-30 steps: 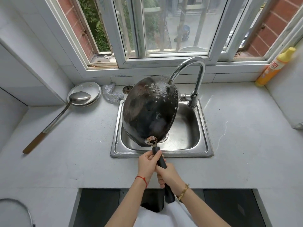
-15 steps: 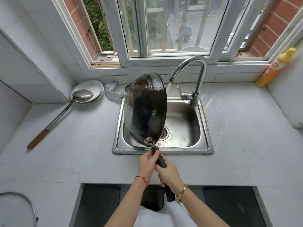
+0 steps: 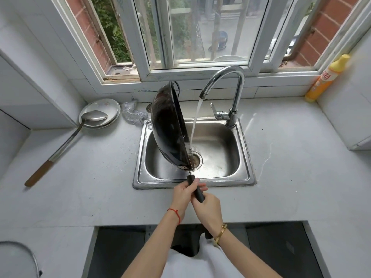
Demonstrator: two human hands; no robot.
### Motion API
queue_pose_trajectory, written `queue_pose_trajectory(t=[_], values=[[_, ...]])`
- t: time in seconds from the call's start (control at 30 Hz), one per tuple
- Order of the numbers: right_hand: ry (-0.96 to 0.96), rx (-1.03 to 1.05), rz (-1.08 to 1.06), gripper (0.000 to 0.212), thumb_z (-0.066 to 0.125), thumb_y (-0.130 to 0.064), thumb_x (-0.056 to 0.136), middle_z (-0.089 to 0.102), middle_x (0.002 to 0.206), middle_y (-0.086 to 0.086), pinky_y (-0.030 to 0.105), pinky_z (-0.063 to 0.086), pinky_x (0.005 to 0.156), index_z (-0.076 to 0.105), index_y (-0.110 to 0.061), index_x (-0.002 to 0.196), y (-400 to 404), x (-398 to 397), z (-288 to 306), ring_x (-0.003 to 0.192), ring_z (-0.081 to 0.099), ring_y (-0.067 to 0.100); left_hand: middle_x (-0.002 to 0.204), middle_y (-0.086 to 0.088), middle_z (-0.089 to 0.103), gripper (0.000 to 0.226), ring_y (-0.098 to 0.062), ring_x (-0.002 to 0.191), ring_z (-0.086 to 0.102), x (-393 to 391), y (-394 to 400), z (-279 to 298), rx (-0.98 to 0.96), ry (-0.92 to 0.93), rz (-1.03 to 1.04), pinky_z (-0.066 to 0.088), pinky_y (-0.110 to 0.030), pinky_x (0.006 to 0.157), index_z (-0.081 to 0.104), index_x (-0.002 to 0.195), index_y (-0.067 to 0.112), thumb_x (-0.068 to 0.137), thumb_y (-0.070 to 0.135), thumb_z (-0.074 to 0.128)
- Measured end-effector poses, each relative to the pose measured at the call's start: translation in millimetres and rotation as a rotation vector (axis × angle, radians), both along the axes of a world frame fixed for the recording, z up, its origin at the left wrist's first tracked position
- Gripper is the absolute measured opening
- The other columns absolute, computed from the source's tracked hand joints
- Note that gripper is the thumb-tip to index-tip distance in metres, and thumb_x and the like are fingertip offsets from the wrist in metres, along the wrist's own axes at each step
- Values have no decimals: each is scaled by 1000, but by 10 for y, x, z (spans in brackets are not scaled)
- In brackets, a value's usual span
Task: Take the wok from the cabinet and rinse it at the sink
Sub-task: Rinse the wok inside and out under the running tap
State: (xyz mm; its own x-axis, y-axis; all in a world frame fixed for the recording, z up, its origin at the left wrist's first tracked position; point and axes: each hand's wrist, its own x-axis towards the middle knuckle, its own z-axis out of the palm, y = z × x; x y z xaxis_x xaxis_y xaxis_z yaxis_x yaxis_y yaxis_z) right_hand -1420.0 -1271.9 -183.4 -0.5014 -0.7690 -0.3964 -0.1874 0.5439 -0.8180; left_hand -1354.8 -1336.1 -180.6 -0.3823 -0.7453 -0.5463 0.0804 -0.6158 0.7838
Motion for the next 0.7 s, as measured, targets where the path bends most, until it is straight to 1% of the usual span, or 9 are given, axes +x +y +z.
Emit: queue_pose_trajectory(t=[0.1,0.17,0.23,0.3,0.4,0.47,0.53,0.6,0.7], values=[[74,14,-12,40,60,-21,91,49,47,-8,14,33,41,49,-24,52,12,-5,-5,45,45,4,105,-20,73,33,-26,95,73,-31,6,-8,0,-12,-30,58,-23,80,62,115,-6,86,8,70],[115,34,-28,41,60,-22,91,49,48,-9,15,28,42,47,-26,52,18,-9,-14,46,46,4,101,-16,75,35,-26,99,72,-40,-3,-21,-6,-35,-63,56,-30,90,65,112,-1,81,8,76],[139,43,-58,40,60,-25,90,51,49,-7,19,31,44,48,-26,53,26,-21,-37,47,48,6,101,-11,76,31,-25,102,71,-50,-18,-50,-23,-62,-109,53,-36,98,70,105,5,76,10,80],[149,55,-85,37,61,-28,89,54,52,-5,24,36,45,50,-24,54,31,-25,-65,50,51,11,102,-10,76,30,-24,102,71,-64,-30,-54,-24,-60,-134,53,-36,97,70,105,5,77,10,79],[171,76,-120,30,60,-31,88,61,57,0,28,40,47,57,-19,61,35,-23,-107,56,59,19,105,-11,75,36,-22,100,72,-91,-47,-58,-10,-28,-156,56,-31,92,64,116,-1,82,7,74],[182,74,-142,27,60,-31,87,63,60,2,27,40,47,61,-16,66,47,-27,-126,58,60,20,109,-14,74,36,-22,100,72,-103,-57,-52,-2,-2,-170,57,-25,84,62,118,-2,84,6,72],[182,63,-156,24,61,-29,87,62,61,1,25,38,46,61,-14,68,55,-40,-127,57,58,17,112,-16,72,37,-23,102,71,-90,-78,-67,13,24,-180,57,-22,80,60,121,-4,86,5,69],[150,49,-164,23,62,-27,87,60,60,-1,24,39,47,58,-15,67,50,-41,-124,56,56,14,115,-17,71,38,-23,105,70,-59,-110,-86,27,55,-212,56,-22,83,57,123,-5,88,5,67],[62,47,-151,25,64,-25,86,57,57,-3,26,46,52,56,-19,63,11,-36,-123,55,56,13,118,-15,70,39,-22,109,68,-2,-164,-115,43,75,-270,55,-24,88,56,126,-4,90,8,65]])
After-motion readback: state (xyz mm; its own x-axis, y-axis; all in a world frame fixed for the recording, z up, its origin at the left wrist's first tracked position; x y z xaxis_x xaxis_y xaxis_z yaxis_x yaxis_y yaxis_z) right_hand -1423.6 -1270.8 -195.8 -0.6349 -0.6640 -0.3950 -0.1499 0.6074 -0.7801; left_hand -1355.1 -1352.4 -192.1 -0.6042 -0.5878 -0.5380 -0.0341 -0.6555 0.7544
